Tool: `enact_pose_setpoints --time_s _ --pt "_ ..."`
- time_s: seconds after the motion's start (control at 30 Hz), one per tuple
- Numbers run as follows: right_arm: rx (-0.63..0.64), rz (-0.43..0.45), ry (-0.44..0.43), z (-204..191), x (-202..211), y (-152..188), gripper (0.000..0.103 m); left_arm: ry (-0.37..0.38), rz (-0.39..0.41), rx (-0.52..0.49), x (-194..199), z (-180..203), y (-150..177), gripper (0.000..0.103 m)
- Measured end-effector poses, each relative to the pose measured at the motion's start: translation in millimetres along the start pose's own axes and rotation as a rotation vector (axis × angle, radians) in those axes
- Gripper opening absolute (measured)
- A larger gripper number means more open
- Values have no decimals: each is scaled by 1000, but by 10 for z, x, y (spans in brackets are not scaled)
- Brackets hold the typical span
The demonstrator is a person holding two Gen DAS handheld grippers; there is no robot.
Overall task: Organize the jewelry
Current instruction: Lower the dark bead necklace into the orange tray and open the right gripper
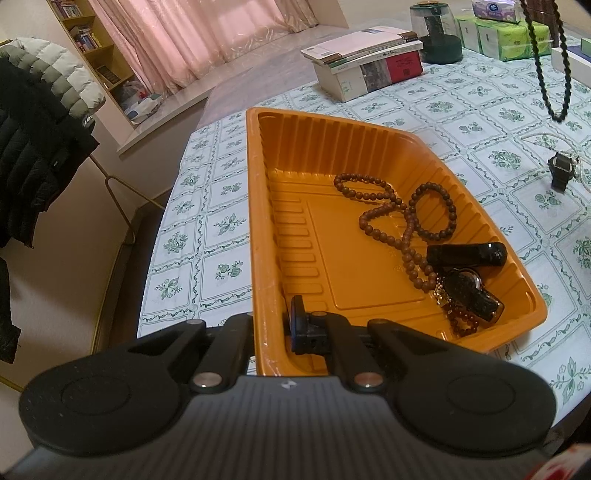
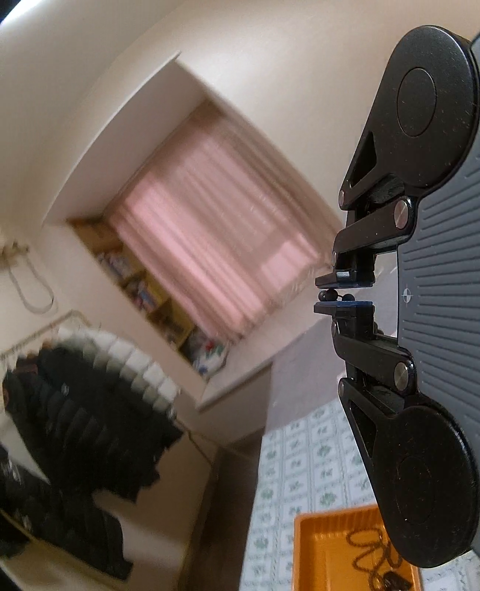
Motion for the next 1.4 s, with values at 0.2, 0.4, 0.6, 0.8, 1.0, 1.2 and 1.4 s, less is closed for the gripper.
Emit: enact_pose_setpoints --time_s 0.2,0.4,0.6,0.8,1.0,1.2,1.4 --pt "85 27 -84 -304 -156 -255 6 0 1 -1 1 -3 -1 3" --pt "109 62 -152 -558 -450 -457 6 3 4 1 8 0 -10 3" --pt "149 47 -240 -947 -788 -521 6 6 5 6 -2 0 4 3" --pt "230 20 -317 -1294 -1133 -514 6 11 6 12 -10 -6 3 3" --pt "344 -12 -389 -1651 -1460 -373 6 16 2 21 -28 -17 23 3" --pt "402 -74 -460 -1968 -1817 -73 6 22 0 28 -47 -21 35 3" --pt "449 -115 -540 -2299 -2056 172 6 25 0 32 -55 -27 40 3"
Point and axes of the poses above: each gripper's, at about its wrist camera, not at the fingertips, and x roughly against the way its jaws point, z to its right, y to its underside, the point moved 6 cm from there along -x, roughly the way its jaws point, and after that the axes turned 15 degrees about -y, right-handed, at the moved point
